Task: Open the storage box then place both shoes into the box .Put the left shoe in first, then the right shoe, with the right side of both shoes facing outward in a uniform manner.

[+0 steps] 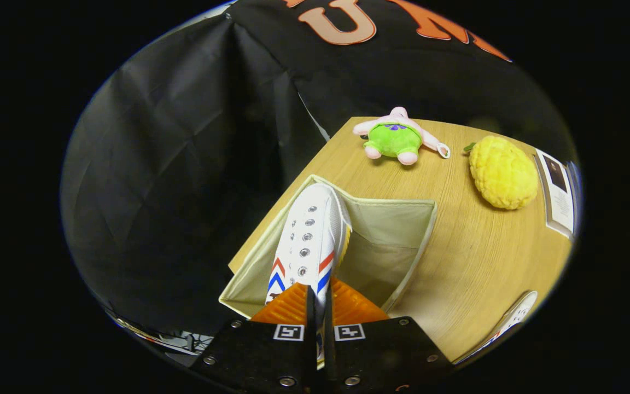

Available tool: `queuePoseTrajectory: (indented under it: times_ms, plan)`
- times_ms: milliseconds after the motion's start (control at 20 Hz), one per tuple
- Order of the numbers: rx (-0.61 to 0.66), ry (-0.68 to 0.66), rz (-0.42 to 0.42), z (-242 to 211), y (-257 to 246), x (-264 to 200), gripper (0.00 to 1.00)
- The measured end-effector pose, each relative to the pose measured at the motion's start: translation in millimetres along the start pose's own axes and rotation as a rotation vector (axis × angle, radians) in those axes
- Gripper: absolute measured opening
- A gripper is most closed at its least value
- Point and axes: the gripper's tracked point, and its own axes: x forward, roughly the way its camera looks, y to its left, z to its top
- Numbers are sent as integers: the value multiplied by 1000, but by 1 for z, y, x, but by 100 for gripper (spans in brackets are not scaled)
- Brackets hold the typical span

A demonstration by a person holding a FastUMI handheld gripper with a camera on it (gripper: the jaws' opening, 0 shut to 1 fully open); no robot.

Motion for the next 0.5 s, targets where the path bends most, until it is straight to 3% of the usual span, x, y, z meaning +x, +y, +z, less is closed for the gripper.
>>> queuePoseTrajectory:
  times_ms: [300, 400, 500]
  plan:
    - [24, 53, -55, -14, -3, 9, 7]
    - [58, 62, -2, -16, 10, 10, 13]
    - [105, 20, 57, -7, 17, 11, 25]
